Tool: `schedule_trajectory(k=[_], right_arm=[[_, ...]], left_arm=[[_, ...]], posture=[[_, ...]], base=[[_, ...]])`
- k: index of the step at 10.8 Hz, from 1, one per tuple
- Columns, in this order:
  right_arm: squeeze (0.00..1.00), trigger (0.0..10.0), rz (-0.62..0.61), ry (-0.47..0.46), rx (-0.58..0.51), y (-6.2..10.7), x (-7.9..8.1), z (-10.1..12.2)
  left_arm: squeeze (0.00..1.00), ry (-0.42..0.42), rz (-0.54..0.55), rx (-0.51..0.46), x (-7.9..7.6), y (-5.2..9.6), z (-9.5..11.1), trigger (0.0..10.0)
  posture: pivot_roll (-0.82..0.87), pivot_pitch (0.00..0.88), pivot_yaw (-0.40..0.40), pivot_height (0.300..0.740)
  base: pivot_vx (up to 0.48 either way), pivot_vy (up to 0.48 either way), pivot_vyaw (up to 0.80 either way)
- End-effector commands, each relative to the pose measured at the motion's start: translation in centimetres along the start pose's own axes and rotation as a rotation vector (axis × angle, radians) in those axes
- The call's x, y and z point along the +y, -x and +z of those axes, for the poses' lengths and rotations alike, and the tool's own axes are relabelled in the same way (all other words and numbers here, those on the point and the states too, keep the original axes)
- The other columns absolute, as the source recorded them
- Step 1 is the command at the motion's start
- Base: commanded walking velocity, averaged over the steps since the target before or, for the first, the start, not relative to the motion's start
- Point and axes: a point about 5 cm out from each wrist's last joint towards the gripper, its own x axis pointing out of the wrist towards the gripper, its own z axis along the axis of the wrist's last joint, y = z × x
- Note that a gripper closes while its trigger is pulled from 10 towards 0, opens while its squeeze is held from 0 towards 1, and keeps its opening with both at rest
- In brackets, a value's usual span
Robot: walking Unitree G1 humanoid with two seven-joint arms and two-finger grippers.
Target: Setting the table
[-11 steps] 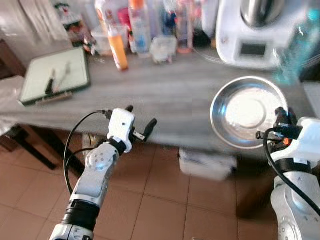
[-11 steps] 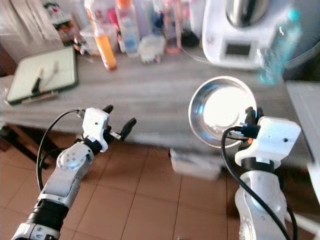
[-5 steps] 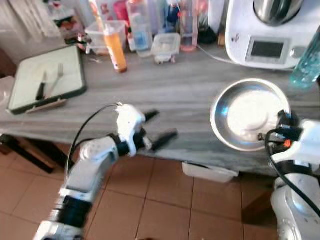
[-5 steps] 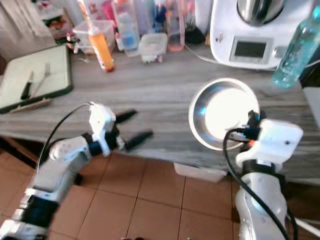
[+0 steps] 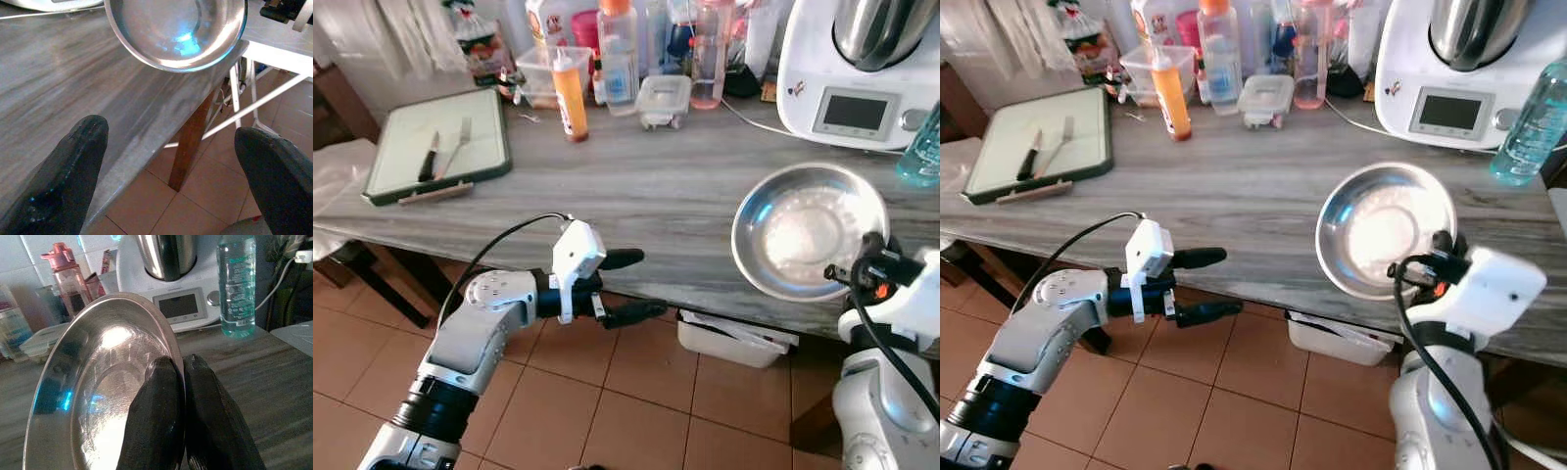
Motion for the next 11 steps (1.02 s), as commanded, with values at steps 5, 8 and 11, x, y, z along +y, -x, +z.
schedule_trajectory(k=[5, 8, 11], right_arm=[[0.00, 10.0, -0.131, -0.200, 0.090, -0.5, -0.4, -2.9], [0.00, 10.0, -0.131, -0.317, 0.124, -2.0, 0.5, -4.8], [0.00, 10.0, -0.139, -0.376, 0.197, -2.8, 1.2, -6.6]], left_arm=[[0.00, -0.008, -0.039, 0.007, -0.1, -0.6, 0.5, 10.0], [0.00, 0.000, -0.033, -0.031, 0.1, -1.6, 1.1, 10.0], [0.00, 0.004, -0.033, -0.042, -0.3, -1.7, 1.2, 10.0]], posture=[[-0.07, 0.103, 0.086, 0.740], [-0.06, 0.074, 0.094, 0.740], [-0.03, 0.066, 0.088, 0.740]], base=[[0.000, 0.000, 0.00], [0.000, 0.000, 0.00], [0.000, 0.000, 0.00]])
